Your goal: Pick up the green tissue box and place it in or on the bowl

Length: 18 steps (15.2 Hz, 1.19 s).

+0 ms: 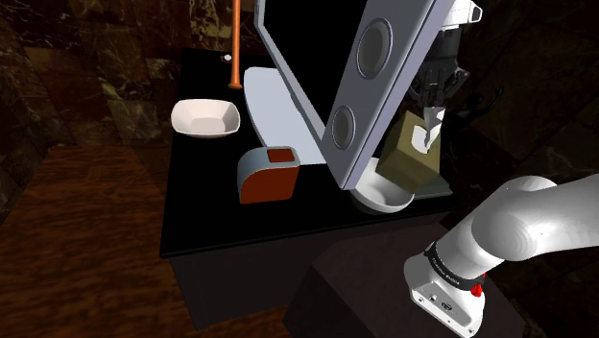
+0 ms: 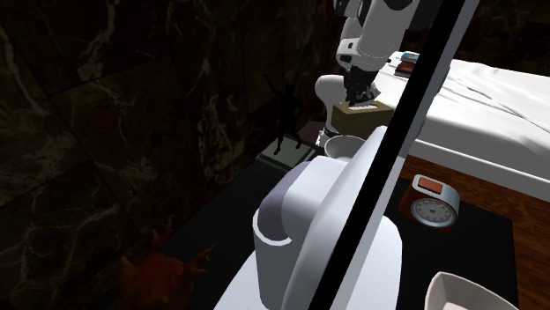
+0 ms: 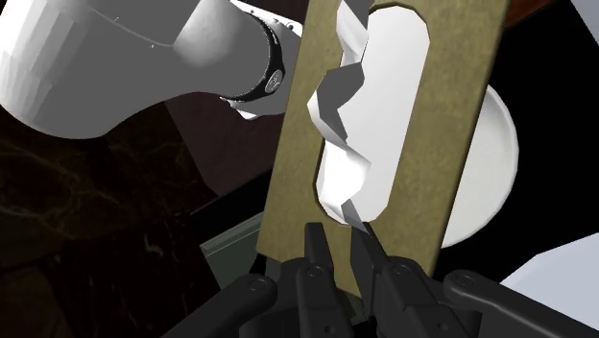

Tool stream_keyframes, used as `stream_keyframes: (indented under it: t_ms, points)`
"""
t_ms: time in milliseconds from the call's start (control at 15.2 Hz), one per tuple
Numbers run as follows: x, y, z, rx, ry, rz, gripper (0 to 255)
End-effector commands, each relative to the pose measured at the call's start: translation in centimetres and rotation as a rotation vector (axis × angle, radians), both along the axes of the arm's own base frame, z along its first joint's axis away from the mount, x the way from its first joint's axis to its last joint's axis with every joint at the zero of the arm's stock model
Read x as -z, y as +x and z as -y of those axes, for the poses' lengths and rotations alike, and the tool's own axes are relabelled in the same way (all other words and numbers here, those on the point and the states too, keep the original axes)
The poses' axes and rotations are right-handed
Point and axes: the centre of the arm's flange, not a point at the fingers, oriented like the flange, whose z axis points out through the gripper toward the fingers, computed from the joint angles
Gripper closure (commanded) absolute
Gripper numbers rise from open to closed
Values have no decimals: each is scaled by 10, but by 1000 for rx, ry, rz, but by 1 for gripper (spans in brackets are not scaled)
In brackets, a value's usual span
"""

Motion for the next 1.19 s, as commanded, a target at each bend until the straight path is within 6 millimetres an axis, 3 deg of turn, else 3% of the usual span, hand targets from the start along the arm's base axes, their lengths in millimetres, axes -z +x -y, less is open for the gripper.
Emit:
stream_keyframes:
  t_ms: [0, 990, 1122]
  points:
    - [11, -1, 1, 0, 0, 0, 255]
    - [91, -1, 1, 0, 0, 0, 255]
    - [91, -1, 1, 0, 0, 0, 255]
